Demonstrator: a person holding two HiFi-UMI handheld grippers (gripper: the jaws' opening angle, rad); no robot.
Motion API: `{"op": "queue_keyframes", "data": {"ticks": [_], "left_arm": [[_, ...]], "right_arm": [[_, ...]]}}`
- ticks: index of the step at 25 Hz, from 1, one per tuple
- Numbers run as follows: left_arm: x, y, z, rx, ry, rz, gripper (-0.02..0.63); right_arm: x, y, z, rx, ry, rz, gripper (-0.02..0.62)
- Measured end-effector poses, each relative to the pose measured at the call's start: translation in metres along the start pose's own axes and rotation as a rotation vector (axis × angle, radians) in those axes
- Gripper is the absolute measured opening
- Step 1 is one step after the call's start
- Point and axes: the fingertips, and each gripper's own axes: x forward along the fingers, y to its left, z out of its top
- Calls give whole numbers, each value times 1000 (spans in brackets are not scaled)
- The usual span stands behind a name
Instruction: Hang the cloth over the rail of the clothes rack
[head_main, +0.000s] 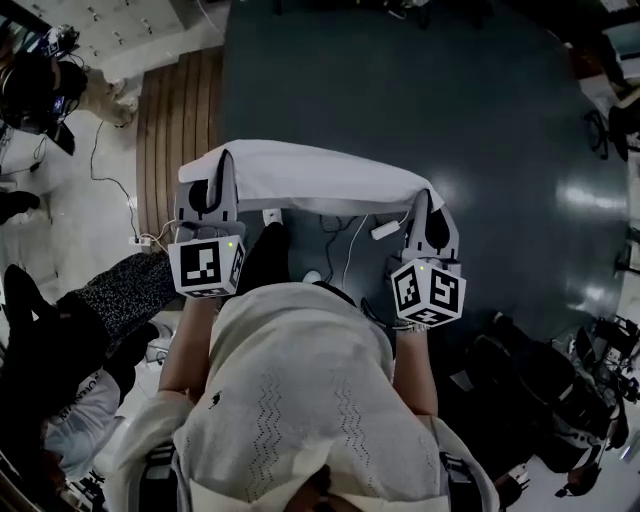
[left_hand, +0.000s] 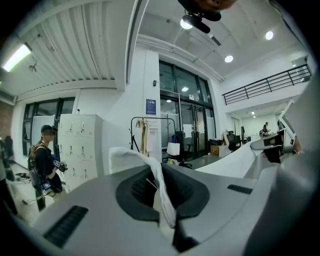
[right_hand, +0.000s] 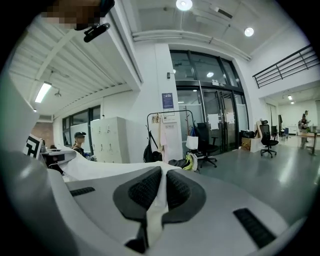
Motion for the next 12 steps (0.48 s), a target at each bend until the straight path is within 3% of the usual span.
{"op": "queue_keyframes", "data": {"ticks": [7, 12], "left_arm": [[95, 77, 24, 9, -25, -44, 17], [135, 82, 41, 36, -46, -66, 17]], "right_arm": [[92, 46, 42, -5, -34, -36, 20], [132, 36, 54, 0, -28, -55, 20]]}}
